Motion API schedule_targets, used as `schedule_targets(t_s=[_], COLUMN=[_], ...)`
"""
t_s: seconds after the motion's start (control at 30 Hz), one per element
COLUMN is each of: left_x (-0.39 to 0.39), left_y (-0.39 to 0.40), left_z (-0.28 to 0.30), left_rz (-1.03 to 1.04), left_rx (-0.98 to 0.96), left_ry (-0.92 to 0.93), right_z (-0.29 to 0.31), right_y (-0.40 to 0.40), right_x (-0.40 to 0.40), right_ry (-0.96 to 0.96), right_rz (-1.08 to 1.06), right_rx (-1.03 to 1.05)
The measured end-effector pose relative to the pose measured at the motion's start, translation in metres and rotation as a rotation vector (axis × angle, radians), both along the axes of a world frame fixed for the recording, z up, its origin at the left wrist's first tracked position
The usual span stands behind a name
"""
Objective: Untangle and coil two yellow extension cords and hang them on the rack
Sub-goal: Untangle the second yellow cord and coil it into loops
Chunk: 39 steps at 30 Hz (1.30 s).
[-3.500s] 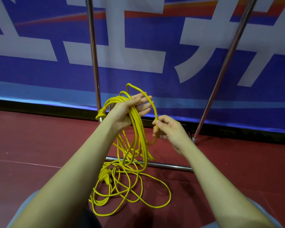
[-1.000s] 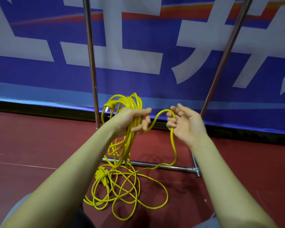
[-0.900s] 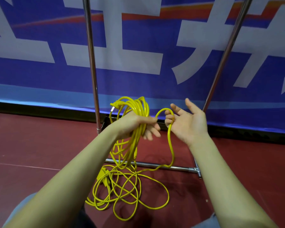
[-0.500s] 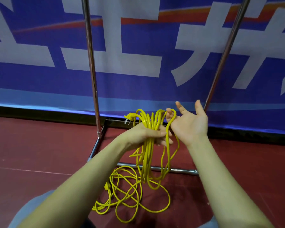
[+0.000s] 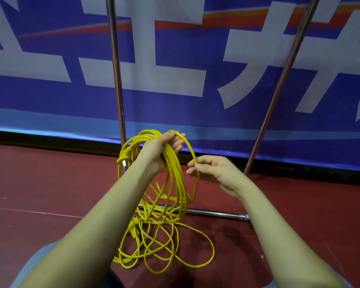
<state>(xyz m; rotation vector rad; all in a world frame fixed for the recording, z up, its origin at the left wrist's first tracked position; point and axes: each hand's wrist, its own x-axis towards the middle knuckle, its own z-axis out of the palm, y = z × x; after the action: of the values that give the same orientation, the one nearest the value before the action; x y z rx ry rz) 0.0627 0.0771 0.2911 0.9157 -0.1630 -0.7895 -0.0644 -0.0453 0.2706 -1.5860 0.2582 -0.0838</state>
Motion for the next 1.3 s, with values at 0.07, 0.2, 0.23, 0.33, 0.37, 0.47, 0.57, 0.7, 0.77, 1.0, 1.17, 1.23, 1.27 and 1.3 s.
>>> schedule_targets(t_s=[0.07, 0.2, 0.23, 0.33, 0.37, 0.47, 0.57, 0.7, 0.77, 1.0, 1.17, 1.23, 1.27, 1.3], left_x=[0.002, -0.005, -0.008, -0.018, -0.022, -0.029, -0.036, -0.046, -0.049, -0.045, -0.025, -0.016, -0.011, -0.008], left_y=[0.003, 0.009, 0.009, 0.008, 0.007, 0.002, -0.004, -0.012, -0.014, -0.016, -0.013, -0.010, -0.008, -0.006], left_z=[0.000, -0.006, -0.009, -0.019, -0.021, -0.025, -0.027, -0.031, -0.032, -0.022, -0.004, -0.001, 0.000, 0.001], left_rz=[-0.053, -0.215, -0.266, -0.427, -0.476, -0.581, -0.627, -0.717, -0.715, -0.466, -0.179, -0.083, -0.052, -0.036], left_rx=[0.050, 0.207, 0.216, 0.235, 0.238, 0.223, 0.209, 0.200, 0.166, 0.093, -0.088, -0.143, -0.159, -0.170], left_ry=[-0.001, -0.079, -0.100, -0.202, -0.245, -0.328, -0.346, -0.407, -0.397, -0.257, -0.032, 0.015, 0.017, 0.014], right_z=[0.004, 0.026, 0.030, 0.038, 0.039, 0.039, 0.039, 0.037, 0.035, 0.022, 0.008, 0.005, 0.004, 0.004], right_y=[0.002, -0.005, -0.008, -0.015, -0.017, -0.018, -0.018, -0.021, -0.024, -0.032, -0.019, -0.012, -0.008, -0.004], right_x=[0.002, 0.002, 0.001, 0.001, 0.002, 0.005, 0.009, 0.012, 0.014, 0.013, 0.007, 0.005, 0.005, 0.006], right_ry=[-0.064, -0.238, -0.281, -0.392, -0.421, -0.484, -0.531, -0.574, -0.585, -0.362, 0.008, 0.066, 0.059, 0.031], right_rz=[-0.061, -0.258, -0.294, -0.356, -0.356, -0.348, -0.399, -0.479, -0.502, -0.517, -0.250, -0.134, -0.102, -0.094], right_rx=[-0.015, 0.247, 0.352, 0.611, 0.675, 0.809, 0.913, 0.990, 0.988, 0.692, 0.283, 0.114, 0.044, -0.008])
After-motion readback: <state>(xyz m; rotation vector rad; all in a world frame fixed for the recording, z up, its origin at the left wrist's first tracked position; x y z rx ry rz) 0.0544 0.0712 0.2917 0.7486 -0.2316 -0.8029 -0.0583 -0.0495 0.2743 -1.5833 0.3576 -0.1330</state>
